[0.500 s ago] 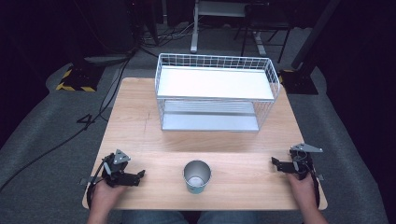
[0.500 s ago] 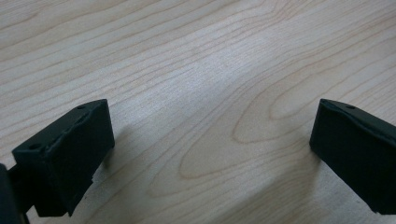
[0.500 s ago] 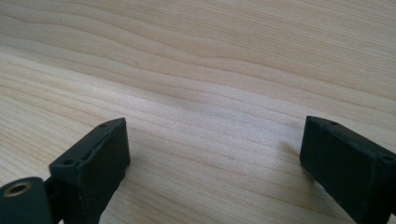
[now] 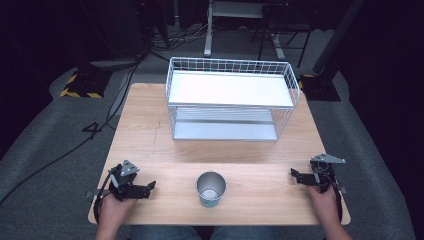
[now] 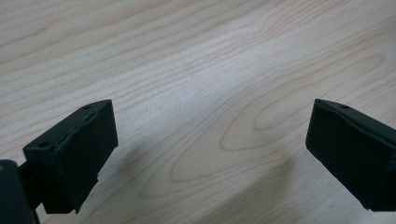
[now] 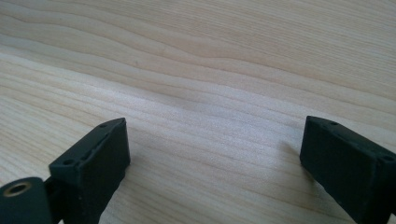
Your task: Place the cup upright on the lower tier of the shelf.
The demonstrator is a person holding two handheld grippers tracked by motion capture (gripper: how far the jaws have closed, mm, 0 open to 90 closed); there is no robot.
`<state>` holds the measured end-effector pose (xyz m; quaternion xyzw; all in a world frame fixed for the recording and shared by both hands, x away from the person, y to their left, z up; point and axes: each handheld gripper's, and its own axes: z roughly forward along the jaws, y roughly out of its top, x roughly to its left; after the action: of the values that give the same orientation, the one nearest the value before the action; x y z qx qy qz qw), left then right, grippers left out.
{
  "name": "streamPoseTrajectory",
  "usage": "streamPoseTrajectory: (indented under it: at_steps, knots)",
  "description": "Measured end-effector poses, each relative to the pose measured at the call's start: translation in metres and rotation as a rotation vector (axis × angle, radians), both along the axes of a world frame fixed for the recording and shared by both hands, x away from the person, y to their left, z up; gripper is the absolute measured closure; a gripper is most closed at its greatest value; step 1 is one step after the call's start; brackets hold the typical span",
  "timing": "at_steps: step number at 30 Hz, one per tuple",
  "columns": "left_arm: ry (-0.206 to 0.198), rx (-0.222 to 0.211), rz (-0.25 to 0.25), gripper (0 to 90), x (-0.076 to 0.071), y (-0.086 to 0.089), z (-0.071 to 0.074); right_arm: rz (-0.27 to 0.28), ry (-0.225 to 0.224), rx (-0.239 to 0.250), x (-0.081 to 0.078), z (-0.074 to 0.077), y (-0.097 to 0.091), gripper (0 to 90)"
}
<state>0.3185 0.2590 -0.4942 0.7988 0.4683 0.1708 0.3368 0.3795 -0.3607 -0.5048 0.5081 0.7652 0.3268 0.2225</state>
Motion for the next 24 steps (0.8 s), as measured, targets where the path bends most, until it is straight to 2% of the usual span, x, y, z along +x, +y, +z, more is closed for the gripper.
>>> streamPoseTrajectory:
  at_steps: [7, 14, 18, 24]
  knots:
    - [-0.036, -0.048, -0.001, 3.0, -0.009, -0.003, 0.012, 0.000, 0.000, 0.000, 0.000, 0.000, 0.000, 8.4]
    - [-0.050, -0.052, -0.041, 3.0, -0.024, -0.009, 0.021, -0.001, 0.000, 0.000, 0.000, 0.000, 0.000, 8.1]
    - [-0.074, -0.042, -0.063, 3.1, -0.037, -0.015, 0.028, 0.002, -0.001, 0.001, 0.000, 0.000, 0.001, 8.1]
    - [-0.104, -0.062, -0.096, 3.1, -0.056, -0.027, 0.037, 0.002, -0.001, 0.000, 0.000, 0.000, 0.001, 8.1]
